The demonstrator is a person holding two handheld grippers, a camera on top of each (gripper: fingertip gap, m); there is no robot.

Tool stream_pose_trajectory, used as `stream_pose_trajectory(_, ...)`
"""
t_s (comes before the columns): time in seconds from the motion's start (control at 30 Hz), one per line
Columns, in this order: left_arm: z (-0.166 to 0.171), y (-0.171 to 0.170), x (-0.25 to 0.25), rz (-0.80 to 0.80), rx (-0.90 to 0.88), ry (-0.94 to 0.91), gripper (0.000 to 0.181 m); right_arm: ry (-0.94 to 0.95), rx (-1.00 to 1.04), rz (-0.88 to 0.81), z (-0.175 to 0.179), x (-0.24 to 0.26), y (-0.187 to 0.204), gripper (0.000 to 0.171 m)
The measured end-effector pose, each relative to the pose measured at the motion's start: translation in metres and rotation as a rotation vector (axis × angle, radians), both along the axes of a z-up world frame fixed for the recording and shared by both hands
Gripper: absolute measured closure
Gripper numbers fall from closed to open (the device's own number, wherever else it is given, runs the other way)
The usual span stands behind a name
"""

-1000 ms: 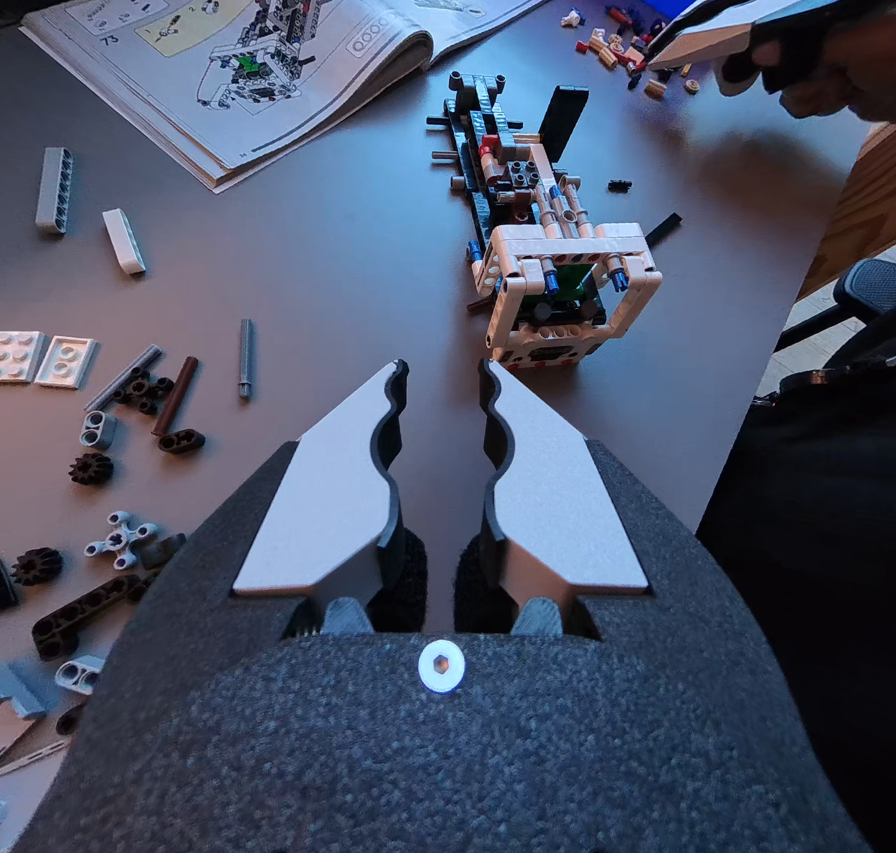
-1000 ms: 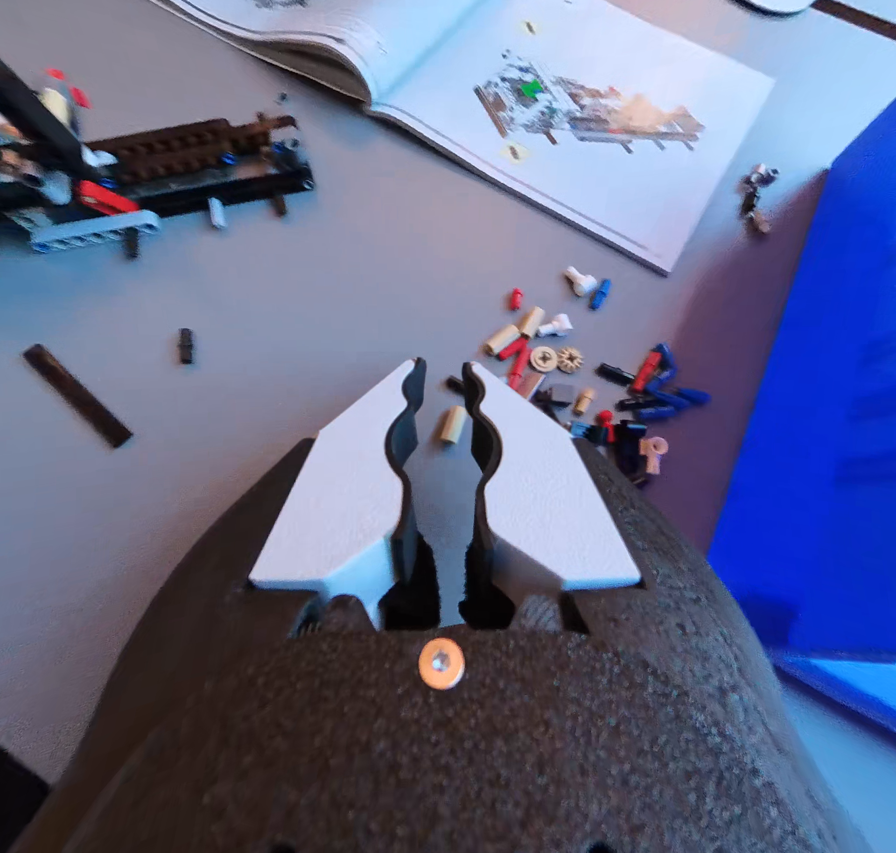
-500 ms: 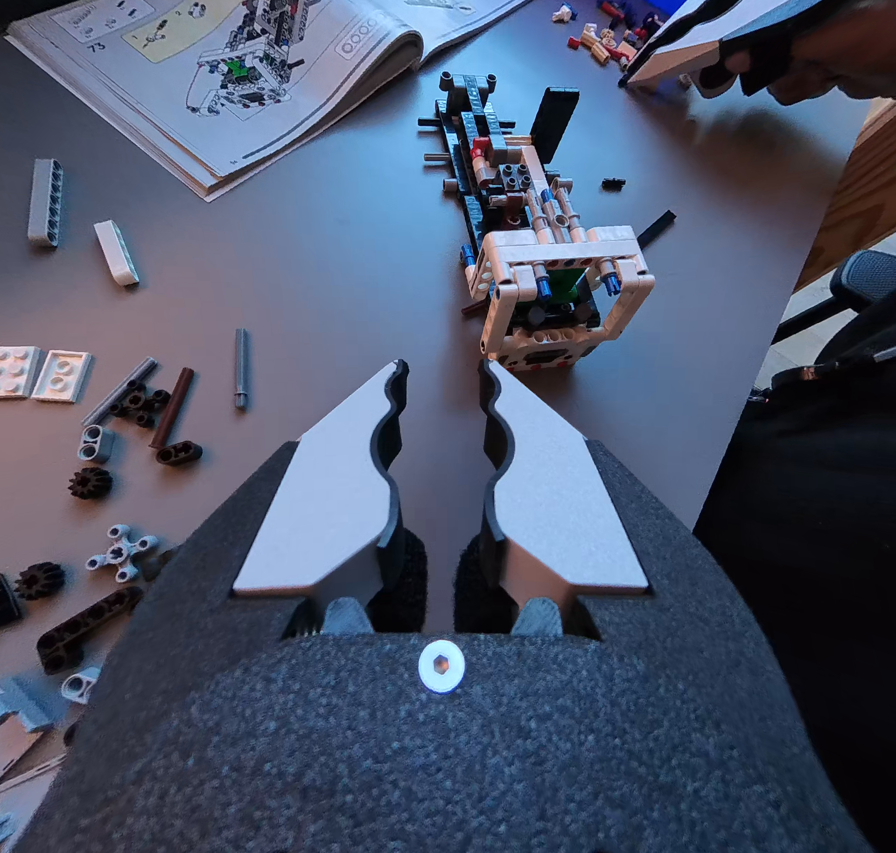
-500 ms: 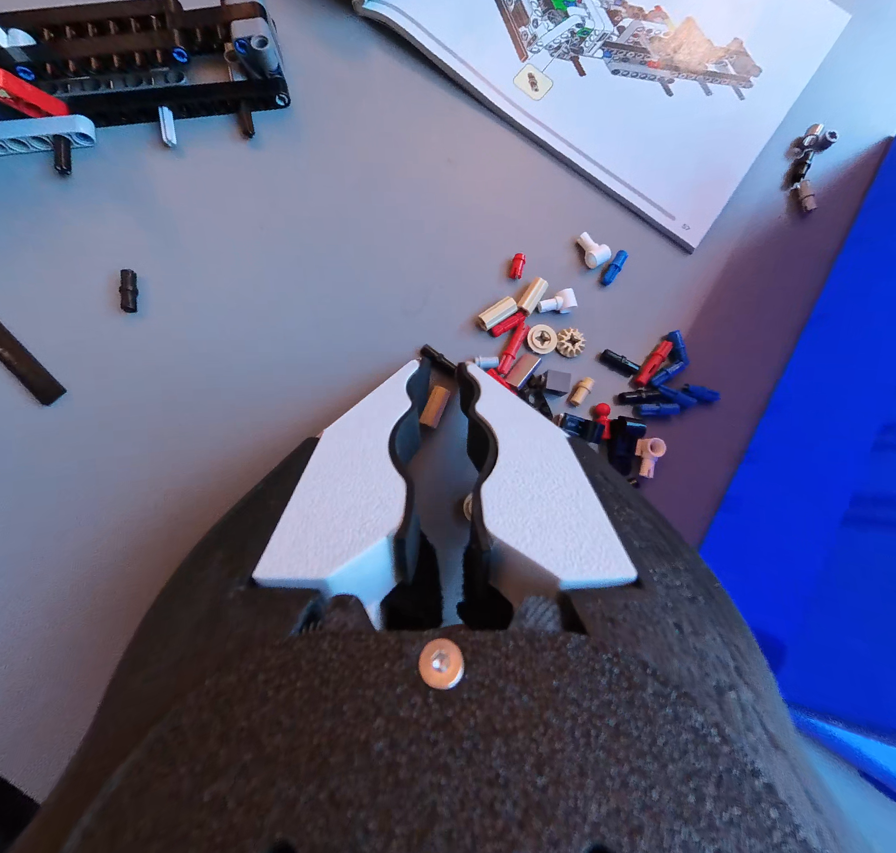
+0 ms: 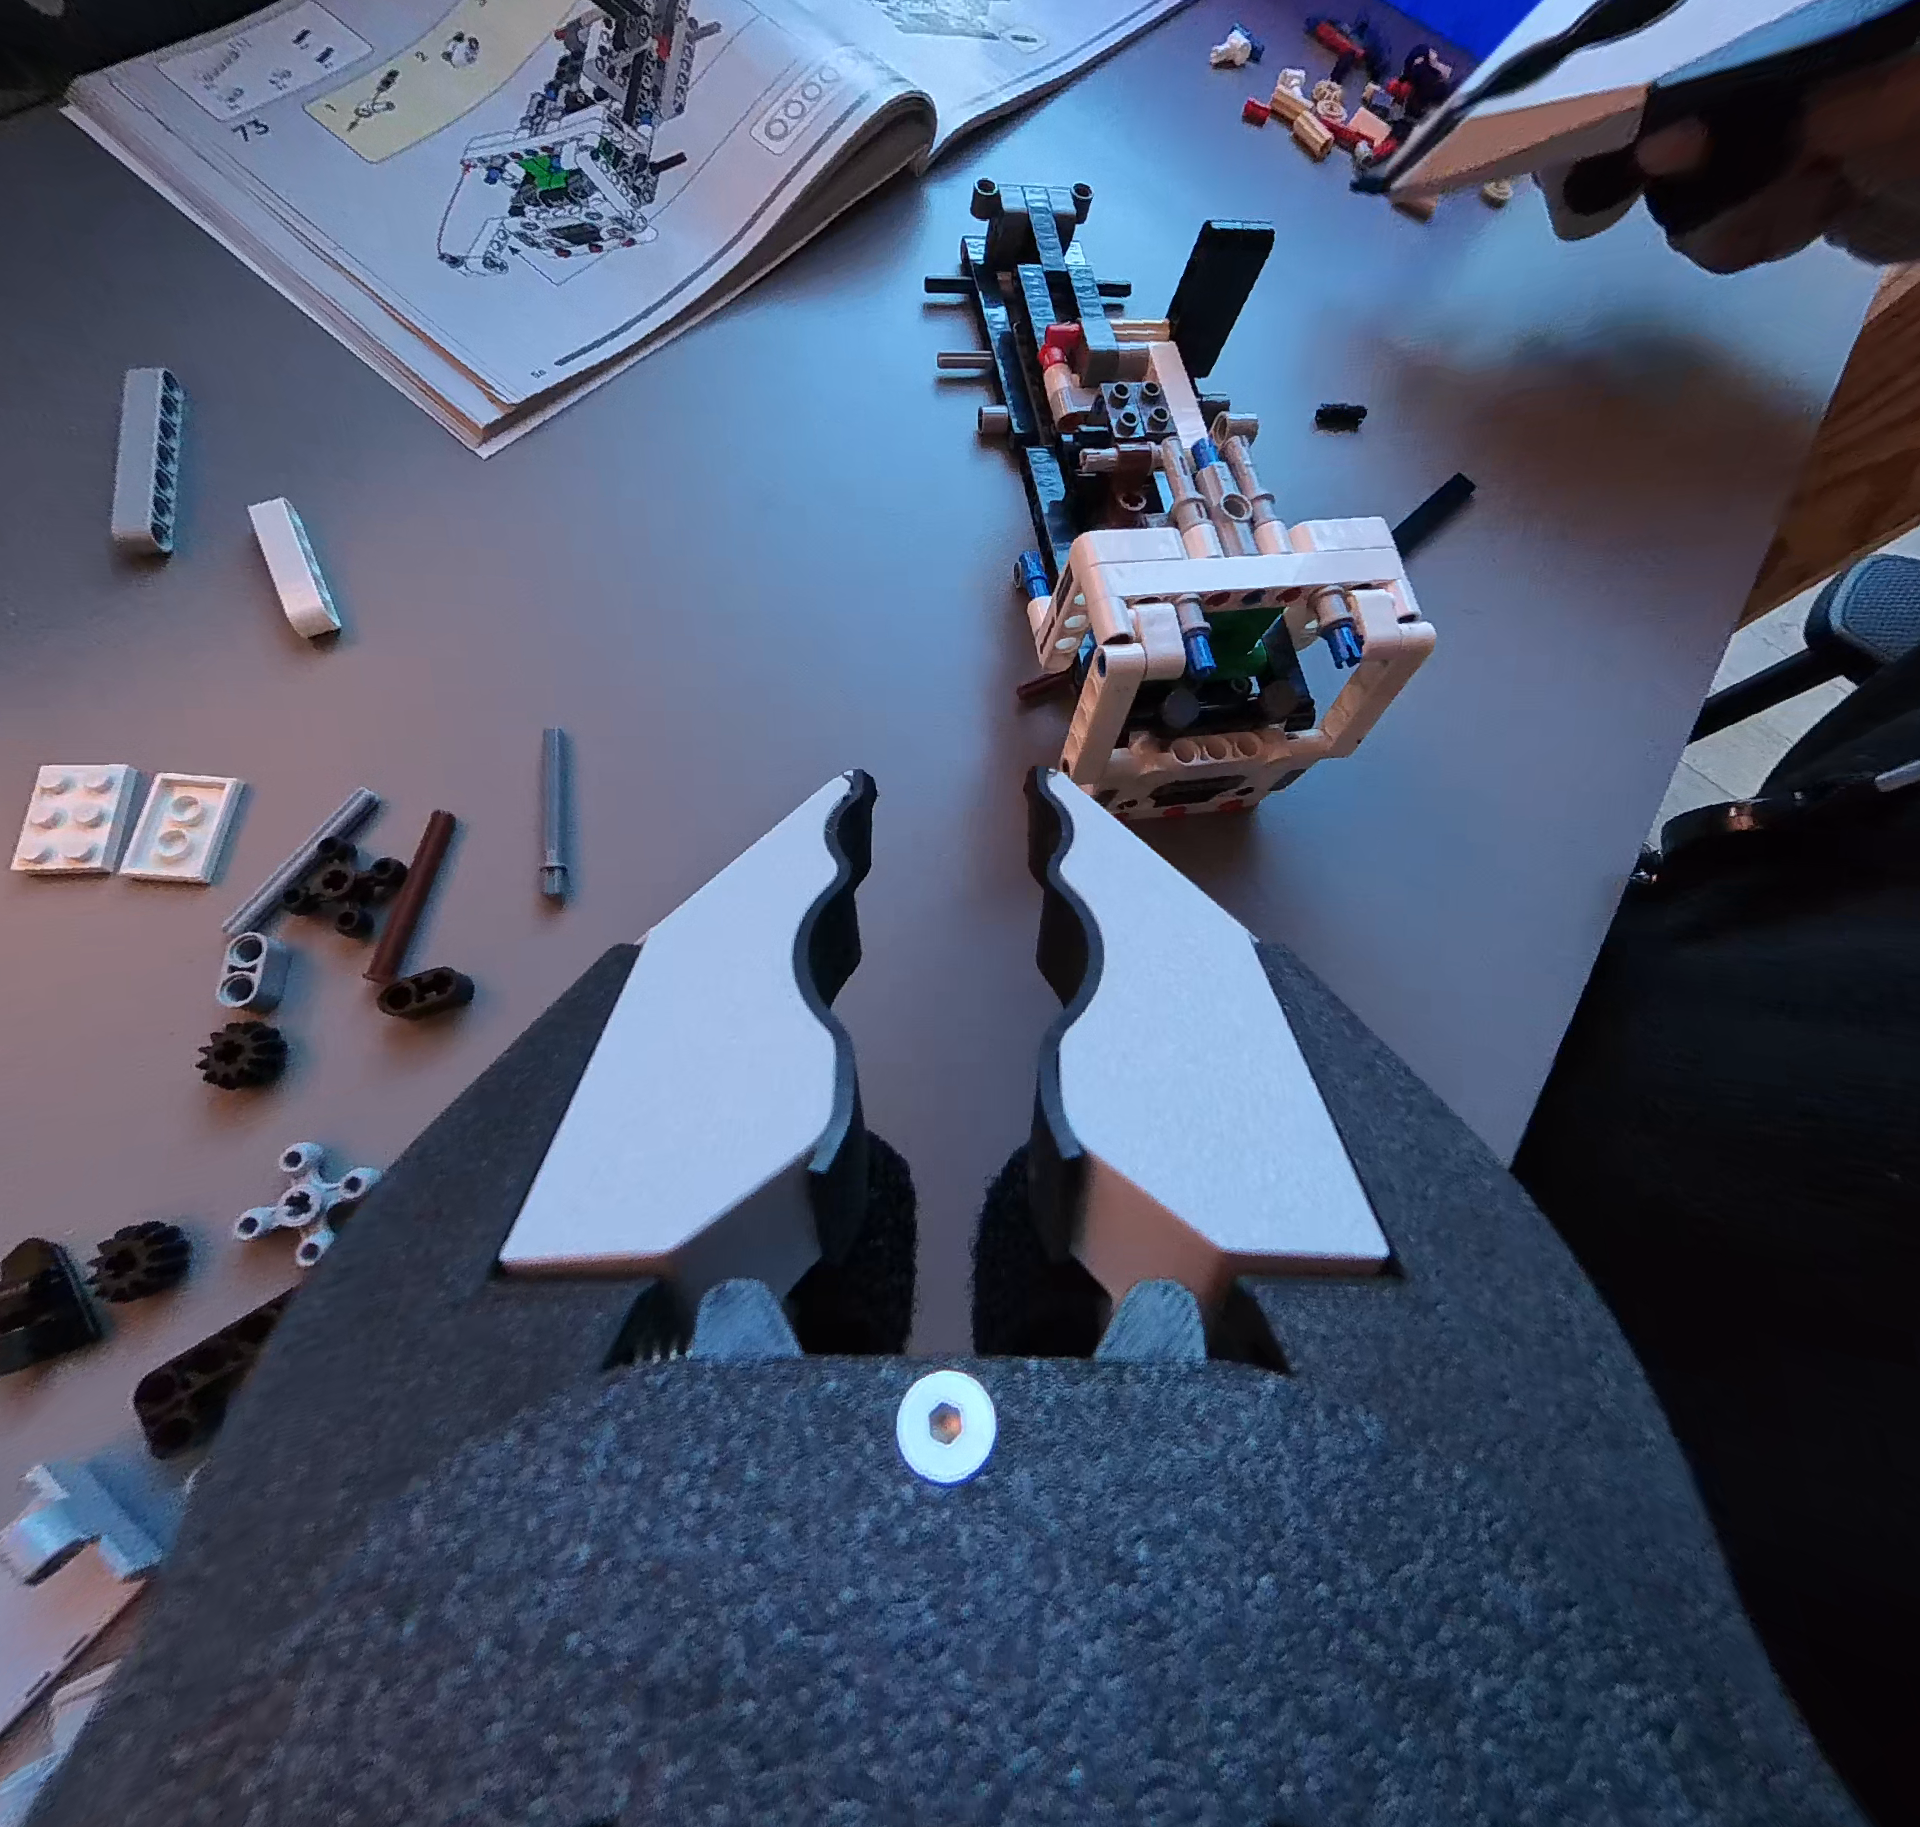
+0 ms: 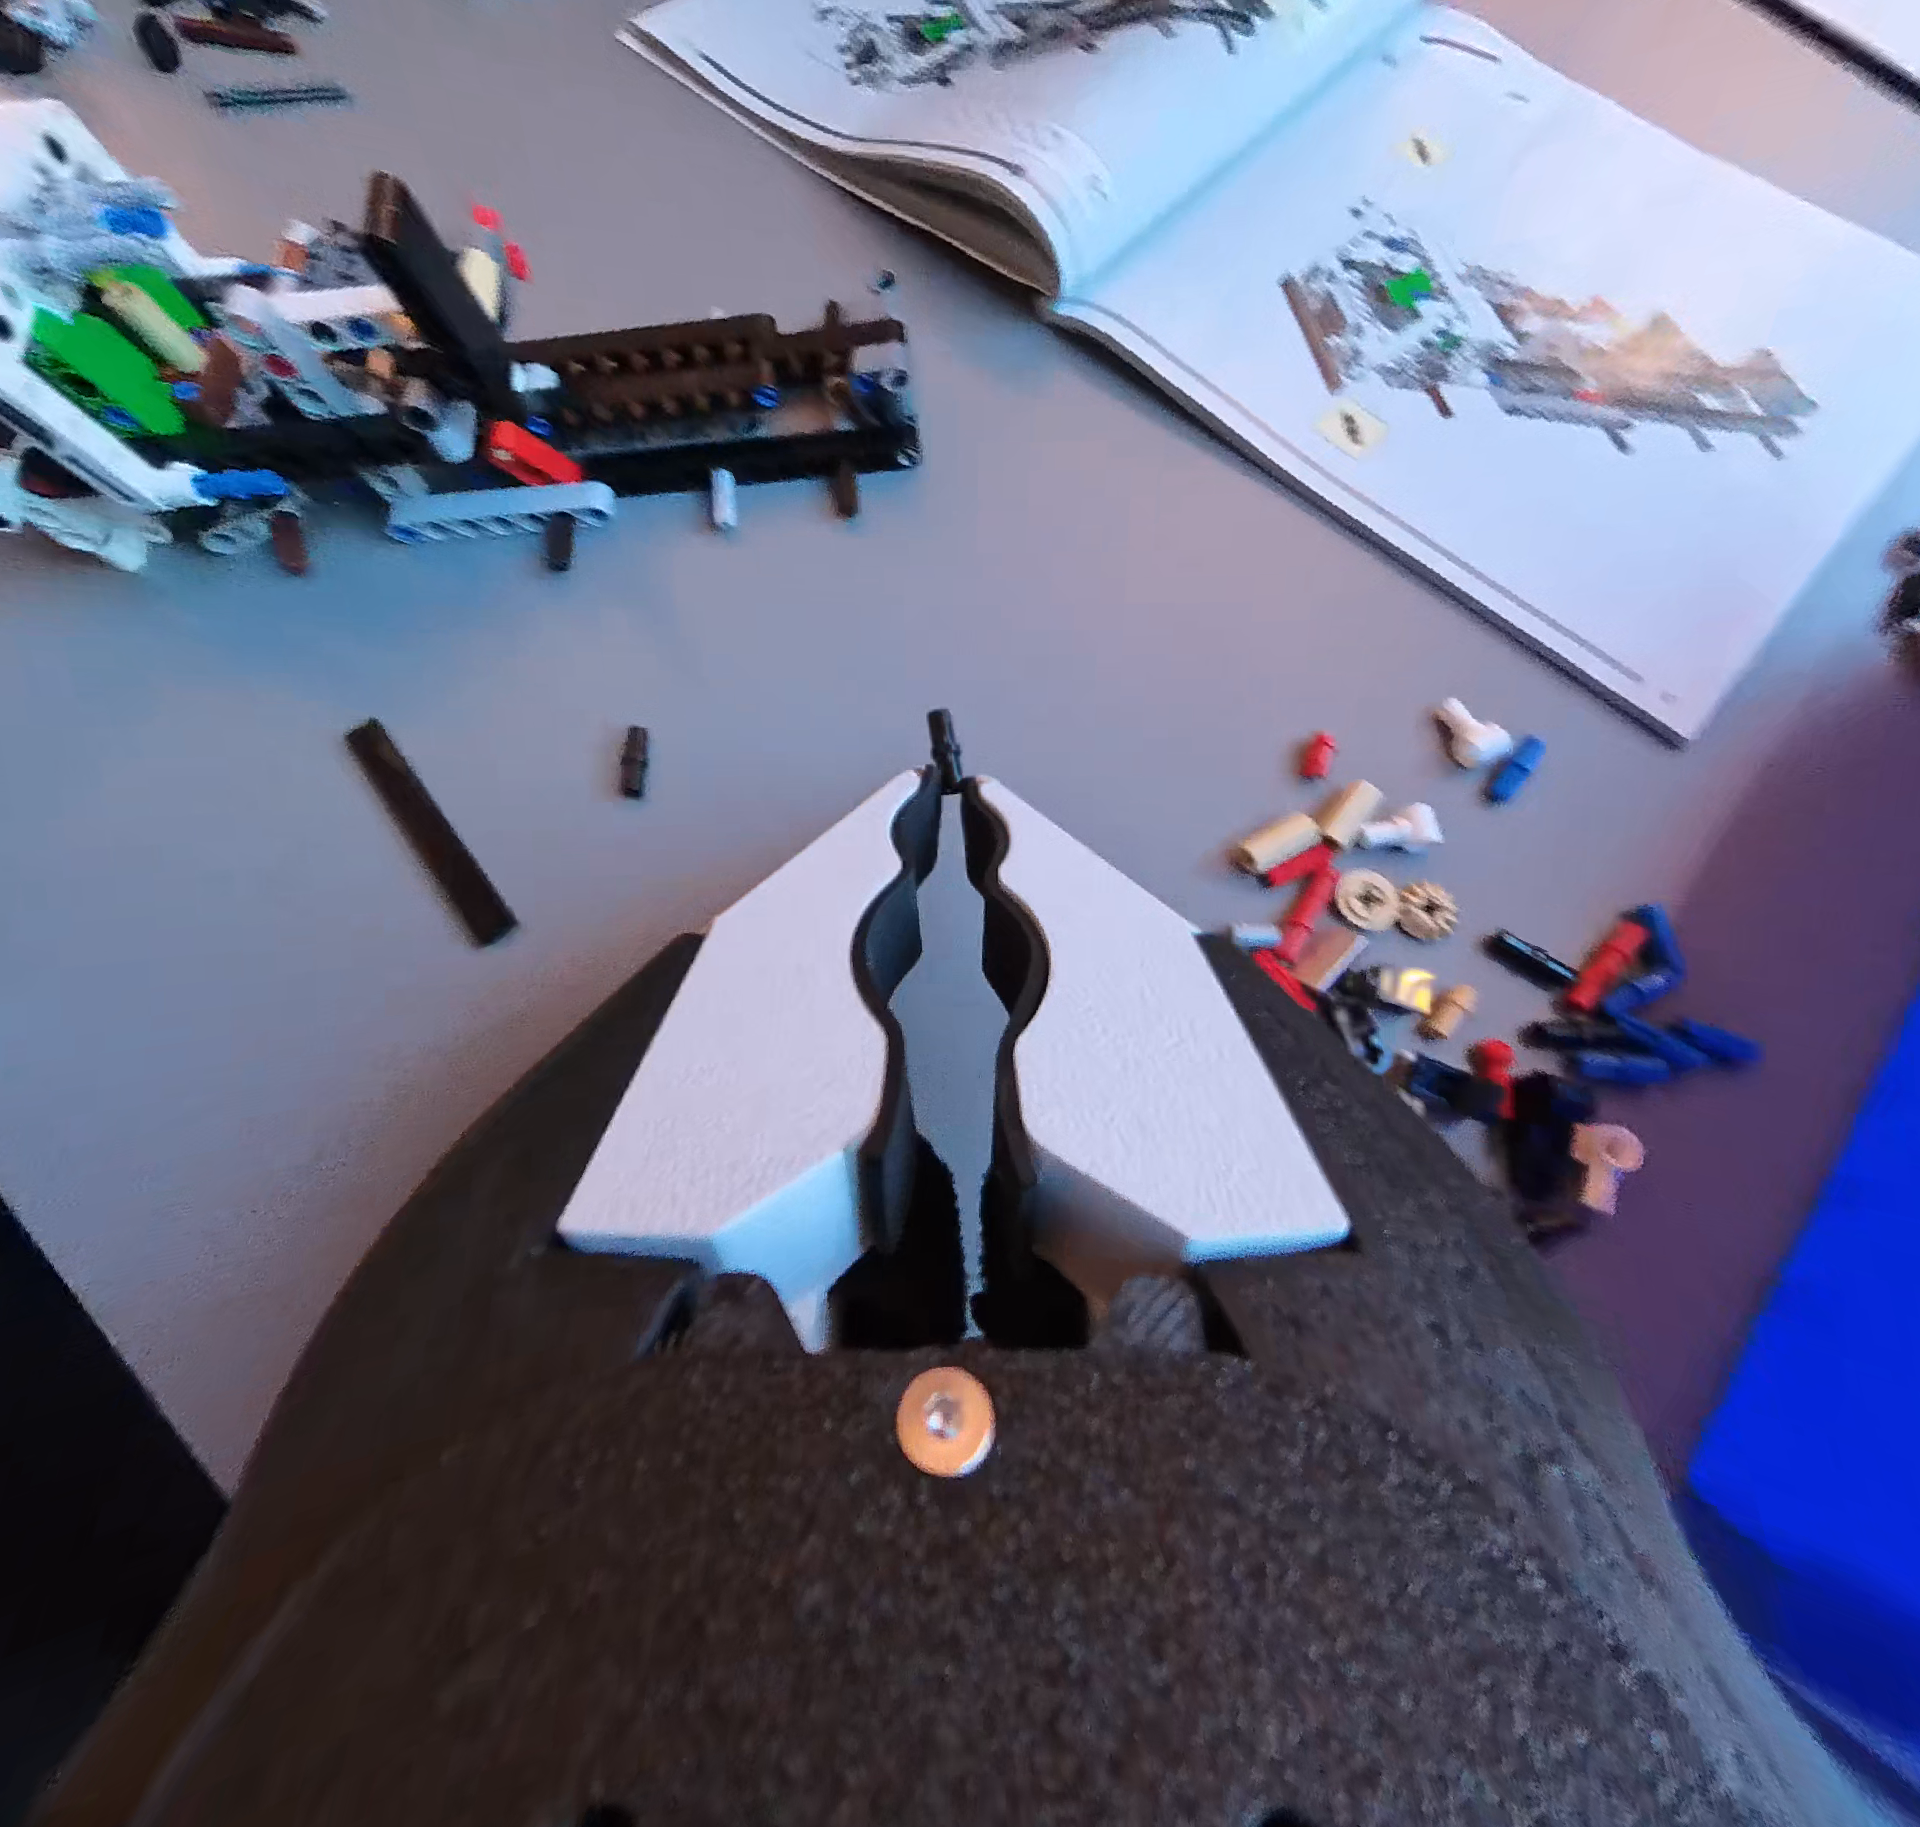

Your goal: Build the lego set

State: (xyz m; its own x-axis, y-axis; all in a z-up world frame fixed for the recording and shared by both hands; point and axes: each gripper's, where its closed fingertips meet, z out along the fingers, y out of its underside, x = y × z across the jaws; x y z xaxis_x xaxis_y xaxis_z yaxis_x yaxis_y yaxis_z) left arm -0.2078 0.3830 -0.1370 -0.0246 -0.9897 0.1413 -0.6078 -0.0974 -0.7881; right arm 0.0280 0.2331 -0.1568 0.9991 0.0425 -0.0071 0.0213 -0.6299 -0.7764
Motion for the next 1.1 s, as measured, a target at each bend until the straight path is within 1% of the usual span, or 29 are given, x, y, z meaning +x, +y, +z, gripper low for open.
stream_pose_trajectory(0.07, 0.0, 0.001, 0.001, 0.003, 0.001, 0.003, 0.152, 0.004, -0.001, 0.02, -0.002, -0.011, 0.005, 0.168)
stream_pose_trajectory(0.17, 0.0, 0.002, 0.003, 0.003, 0.003, 0.012, 0.152, 0.063, 0.006, 0.043, -0.005, -0.028, 0.01, 0.168)
stream_pose_trajectory(0.33, 0.001, 0.007, 0.007, 0.009, 0.017, 0.025, 0.152, 0.097, -0.008, 0.116, -0.012, -0.058, 0.01, 0.168)
stream_pose_trajectory(0.47, 0.002, 0.016, 0.012, 0.015, 0.041, 0.044, 0.152, 0.146, -0.006, 0.141, -0.015, -0.065, 0.009, 0.168)
stream_pose_trajectory(0.6, -0.001, 0.024, 0.015, 0.02, 0.069, 0.078, 0.153, 0.155, -0.008, 0.144, -0.016, -0.065, 0.009, 0.168)
stream_pose_trajectory(0.77, -0.002, 0.031, 0.03, 0.002, 0.071, 0.094, 0.153, 0.141, -0.018, 0.168, -0.018, -0.07, 0.007, 0.168)
stream_pose_trajectory(0.93, -0.005, 0.036, 0.047, -0.032, 0.074, 0.098, 0.153, 0.129, -0.017, 0.24, -0.017, -0.08, 0.005, 0.168)
stream_pose_trajectory(1.1, -0.009, 0.039, 0.057, -0.052, 0.061, 0.1, 0.153, 0.134, -0.015, 0.258, -0.017, -0.081, 0.005, 0.168)
